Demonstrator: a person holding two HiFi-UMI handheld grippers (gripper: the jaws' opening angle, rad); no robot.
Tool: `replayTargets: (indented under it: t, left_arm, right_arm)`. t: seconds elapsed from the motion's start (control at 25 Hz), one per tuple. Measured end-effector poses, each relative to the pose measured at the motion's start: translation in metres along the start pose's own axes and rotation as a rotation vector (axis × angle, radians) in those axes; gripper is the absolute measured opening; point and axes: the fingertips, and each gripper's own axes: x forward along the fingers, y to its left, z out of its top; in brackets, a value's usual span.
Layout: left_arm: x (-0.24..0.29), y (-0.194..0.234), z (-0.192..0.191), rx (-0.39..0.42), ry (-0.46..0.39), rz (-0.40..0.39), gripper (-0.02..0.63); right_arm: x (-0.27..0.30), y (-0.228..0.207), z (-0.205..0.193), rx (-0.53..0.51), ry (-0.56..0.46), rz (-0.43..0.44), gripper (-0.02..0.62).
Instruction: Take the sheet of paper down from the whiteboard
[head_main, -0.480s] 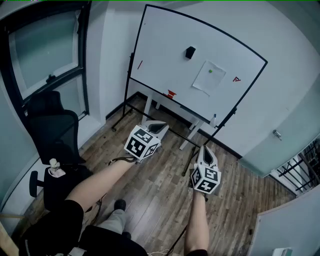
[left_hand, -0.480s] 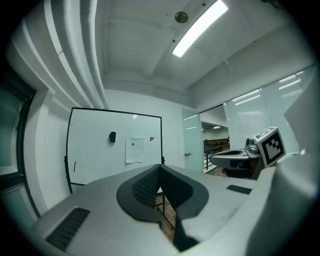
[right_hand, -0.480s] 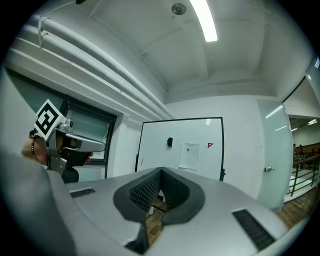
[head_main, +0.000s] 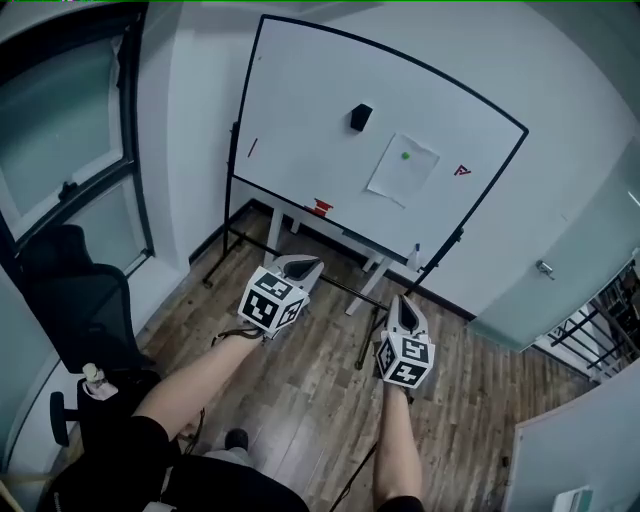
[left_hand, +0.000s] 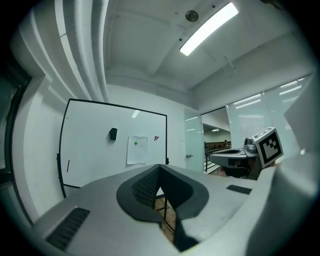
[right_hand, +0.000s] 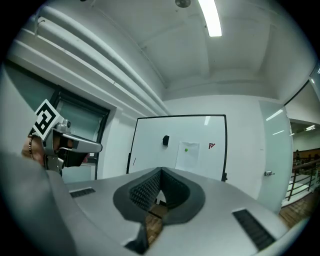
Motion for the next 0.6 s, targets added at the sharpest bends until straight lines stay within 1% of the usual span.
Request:
replayTargets:
  t: [0.16,0.36,0.6]
  left_arm:
    - [0.031,0.025,0.006,0.009,-0.01,-0.024,0.02]
    - [0.062,0.056,0.01,-0.001,-0.013,-0.036,0.02]
    - [0.108,0.091,0.008,-0.002,-0.005,-0.033,0.02]
  right_arm:
    - [0.037,-0.009,0.004,-0.007,0.0,-0.018,0.025]
    - [0.082,-0.022,0.004,-0.003,0.011,-0.028,0.025]
    - [0.14,-0.032,0.001,-0.013,0.014,-0.006,0.025]
